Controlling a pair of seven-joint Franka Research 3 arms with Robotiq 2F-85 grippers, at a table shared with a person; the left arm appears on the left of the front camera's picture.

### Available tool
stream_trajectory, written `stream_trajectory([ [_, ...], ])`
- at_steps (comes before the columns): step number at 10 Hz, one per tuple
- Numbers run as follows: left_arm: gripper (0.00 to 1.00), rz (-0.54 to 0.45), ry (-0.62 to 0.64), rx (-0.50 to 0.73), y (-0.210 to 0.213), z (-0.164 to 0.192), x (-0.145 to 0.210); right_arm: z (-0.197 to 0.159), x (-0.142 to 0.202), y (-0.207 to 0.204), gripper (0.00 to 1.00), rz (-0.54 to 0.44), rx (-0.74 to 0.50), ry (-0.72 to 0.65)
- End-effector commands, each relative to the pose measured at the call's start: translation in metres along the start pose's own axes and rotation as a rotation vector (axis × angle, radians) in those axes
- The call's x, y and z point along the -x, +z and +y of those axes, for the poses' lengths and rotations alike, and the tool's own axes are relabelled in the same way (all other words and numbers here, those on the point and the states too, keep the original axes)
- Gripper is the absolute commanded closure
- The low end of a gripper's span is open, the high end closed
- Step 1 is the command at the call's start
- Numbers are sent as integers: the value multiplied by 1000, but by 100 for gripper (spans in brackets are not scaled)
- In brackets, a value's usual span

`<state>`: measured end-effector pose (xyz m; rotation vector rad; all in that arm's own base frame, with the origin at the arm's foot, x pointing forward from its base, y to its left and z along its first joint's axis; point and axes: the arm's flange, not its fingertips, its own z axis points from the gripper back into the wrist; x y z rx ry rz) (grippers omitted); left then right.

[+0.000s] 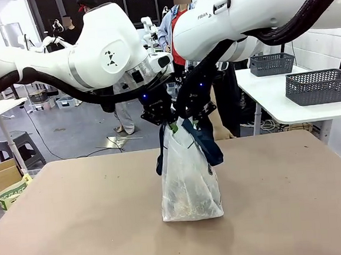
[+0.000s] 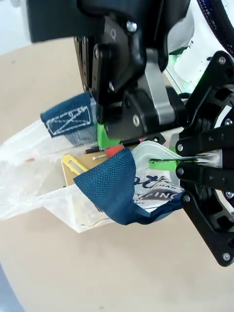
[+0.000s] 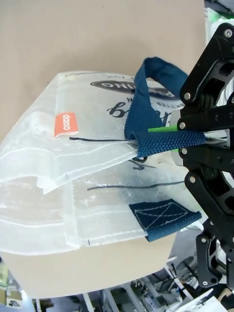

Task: Transfer purchased items from the store into the shopping bag.
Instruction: Move the Reusable shopping bag to the right side of the table.

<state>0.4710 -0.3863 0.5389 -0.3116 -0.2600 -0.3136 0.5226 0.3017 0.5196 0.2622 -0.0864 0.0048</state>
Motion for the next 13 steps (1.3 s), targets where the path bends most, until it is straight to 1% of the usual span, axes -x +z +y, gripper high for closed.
stream_trajectory([
  [1,100,-23,-35,40,5,0,5,9,-6,-4,100,-14,-25,-8],
  [4,100,-39,-33,77,6,4,7,11,-7,-3,100,-16,-51,-19],
  [5,92,-45,-35,108,7,5,8,10,-8,-3,100,-16,-68,-24],
  [7,52,-54,-40,144,10,6,10,10,-9,-2,100,-20,-76,-24],
  [9,12,-87,-33,177,16,9,15,9,-10,-1,100,-15,-104,-31],
  [10,0,-93,-31,195,18,10,17,6,-11,-2,100,-4,-132,-39],
  [13,0,-92,-39,206,18,10,16,-4,-13,-3,100,10,-196,-59],
])
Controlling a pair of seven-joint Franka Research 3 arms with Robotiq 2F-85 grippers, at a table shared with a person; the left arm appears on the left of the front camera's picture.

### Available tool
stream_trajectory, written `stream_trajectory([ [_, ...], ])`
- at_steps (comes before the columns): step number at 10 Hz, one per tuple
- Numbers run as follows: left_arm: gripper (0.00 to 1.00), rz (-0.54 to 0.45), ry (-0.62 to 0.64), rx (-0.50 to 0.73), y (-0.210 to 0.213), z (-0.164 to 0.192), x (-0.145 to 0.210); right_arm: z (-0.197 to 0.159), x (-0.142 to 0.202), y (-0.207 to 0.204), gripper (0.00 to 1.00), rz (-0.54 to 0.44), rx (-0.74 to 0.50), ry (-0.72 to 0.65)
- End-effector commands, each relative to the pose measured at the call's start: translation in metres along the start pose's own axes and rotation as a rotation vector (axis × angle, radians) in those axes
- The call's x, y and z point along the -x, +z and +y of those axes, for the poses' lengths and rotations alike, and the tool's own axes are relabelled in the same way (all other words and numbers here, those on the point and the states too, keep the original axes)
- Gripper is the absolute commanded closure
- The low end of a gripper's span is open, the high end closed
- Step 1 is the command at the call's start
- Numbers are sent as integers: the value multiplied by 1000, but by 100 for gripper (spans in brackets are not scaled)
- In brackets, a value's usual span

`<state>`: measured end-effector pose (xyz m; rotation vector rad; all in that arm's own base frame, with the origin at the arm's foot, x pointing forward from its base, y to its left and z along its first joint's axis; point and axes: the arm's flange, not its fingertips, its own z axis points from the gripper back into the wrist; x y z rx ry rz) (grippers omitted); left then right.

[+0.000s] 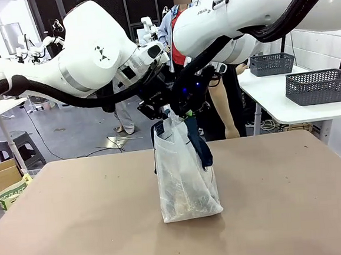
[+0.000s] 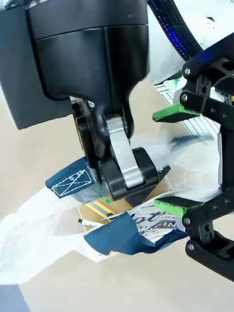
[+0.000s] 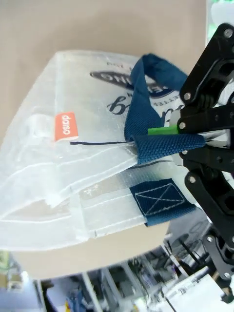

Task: Transfer purchased items from the store into the shopping bag.
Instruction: Move the Reusable shopping bag to the right side of the table.

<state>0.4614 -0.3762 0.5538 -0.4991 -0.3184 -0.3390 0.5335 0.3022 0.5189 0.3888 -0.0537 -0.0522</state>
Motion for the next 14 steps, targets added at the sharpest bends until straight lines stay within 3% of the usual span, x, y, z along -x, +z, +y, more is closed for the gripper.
stream_trajectory([
  [1,0,-3,-26,36,2,7,10,-6,-3,0,100,-9,-93,0],
  [4,0,7,-42,41,0,3,10,-6,-4,0,100,-16,-91,-7],
  [11,0,52,-59,-105,-10,-4,17,-8,-6,-3,100,-5,-105,-21],
  [14,60,59,-59,-111,-10,-4,17,-9,-7,-2,100,-5,-106,-29],
])
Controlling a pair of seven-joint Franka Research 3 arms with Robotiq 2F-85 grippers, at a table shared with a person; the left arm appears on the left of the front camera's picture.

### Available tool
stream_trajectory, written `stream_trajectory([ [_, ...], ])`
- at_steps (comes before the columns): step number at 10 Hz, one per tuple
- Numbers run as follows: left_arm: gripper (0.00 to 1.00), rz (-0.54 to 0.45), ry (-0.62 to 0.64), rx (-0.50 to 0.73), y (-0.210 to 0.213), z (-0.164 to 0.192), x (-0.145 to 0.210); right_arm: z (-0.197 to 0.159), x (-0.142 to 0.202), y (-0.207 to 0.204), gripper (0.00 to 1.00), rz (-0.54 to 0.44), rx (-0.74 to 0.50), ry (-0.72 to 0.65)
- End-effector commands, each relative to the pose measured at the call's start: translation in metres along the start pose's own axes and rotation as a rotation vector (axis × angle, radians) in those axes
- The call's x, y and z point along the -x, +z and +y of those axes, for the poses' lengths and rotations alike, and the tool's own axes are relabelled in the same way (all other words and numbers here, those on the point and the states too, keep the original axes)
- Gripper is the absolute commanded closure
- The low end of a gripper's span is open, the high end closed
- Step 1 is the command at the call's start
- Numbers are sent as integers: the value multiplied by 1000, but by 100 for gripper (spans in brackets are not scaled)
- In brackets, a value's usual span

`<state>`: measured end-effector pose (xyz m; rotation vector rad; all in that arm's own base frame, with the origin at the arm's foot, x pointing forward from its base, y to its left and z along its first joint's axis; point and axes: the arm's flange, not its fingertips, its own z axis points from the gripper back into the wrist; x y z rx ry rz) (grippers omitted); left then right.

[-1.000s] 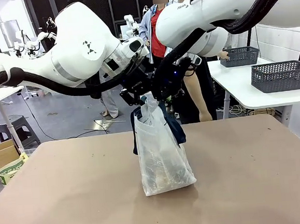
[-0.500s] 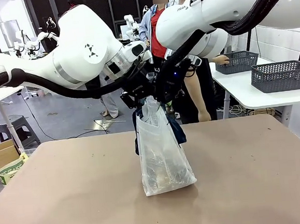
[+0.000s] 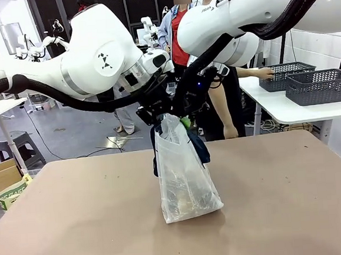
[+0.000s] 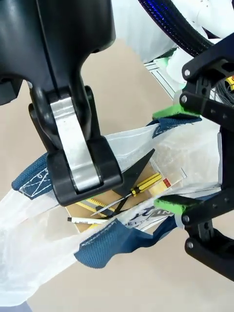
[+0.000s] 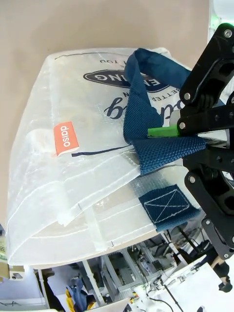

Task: Transfer purchased items from the store into the shopping bag.
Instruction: Move the Reusable shopping bag to the right side of the table.

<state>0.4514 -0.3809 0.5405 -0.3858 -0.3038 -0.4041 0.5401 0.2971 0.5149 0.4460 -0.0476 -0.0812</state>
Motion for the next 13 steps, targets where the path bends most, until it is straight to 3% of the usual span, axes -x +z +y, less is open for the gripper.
stream_trajectory([
  [1,80,16,14,-18,1,-2,4,-3,0,0,100,-7,-49,3],
  [2,100,16,17,-26,1,-2,4,-3,0,0,100,-7,-49,4],
  [10,100,42,36,-107,1,-2,7,-6,1,2,100,-9,-62,17],
  [13,100,-6,21,-110,4,-4,7,-8,2,4,100,-3,-95,44],
])
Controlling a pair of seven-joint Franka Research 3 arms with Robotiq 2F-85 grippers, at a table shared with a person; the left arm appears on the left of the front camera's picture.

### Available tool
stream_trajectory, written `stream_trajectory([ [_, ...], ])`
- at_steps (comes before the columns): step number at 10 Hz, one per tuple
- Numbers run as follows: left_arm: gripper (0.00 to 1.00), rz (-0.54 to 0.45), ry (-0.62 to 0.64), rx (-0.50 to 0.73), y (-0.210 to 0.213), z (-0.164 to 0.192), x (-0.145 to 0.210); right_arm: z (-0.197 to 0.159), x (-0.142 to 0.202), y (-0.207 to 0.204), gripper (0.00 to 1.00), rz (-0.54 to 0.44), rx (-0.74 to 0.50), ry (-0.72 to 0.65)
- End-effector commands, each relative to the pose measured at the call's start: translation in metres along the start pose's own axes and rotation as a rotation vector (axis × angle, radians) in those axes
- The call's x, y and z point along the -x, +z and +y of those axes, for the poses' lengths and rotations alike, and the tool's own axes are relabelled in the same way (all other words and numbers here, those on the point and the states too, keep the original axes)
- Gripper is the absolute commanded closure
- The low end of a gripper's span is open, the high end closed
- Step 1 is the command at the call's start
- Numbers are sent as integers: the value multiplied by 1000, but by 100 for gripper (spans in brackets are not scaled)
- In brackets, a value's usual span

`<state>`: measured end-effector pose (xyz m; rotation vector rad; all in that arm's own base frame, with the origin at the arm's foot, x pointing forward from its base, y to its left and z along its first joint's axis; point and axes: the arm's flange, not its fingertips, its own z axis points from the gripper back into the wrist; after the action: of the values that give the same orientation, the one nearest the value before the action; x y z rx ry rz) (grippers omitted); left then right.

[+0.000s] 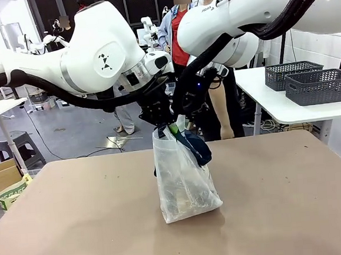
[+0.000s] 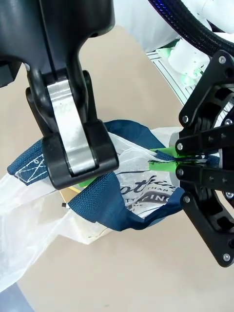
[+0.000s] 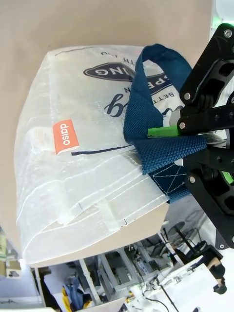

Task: Transfer purchased items from the store into the shopping bag.
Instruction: Move the Reusable shopping bag to the right side of the table.

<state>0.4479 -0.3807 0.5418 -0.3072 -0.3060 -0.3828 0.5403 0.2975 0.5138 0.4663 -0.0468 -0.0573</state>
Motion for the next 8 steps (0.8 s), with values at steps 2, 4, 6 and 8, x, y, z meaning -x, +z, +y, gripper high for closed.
stream_trajectory([
  [2,100,6,5,6,-1,1,0,-16,-1,12,61,-15,-124,32],
  [4,100,6,5,6,-1,1,0,-30,-8,25,22,-36,-175,29],
  [6,100,6,5,6,-1,1,0,-47,-14,37,0,-44,-228,35],
  [8,100,6,5,6,-1,1,0,-73,-20,55,0,-61,-273,65],
])
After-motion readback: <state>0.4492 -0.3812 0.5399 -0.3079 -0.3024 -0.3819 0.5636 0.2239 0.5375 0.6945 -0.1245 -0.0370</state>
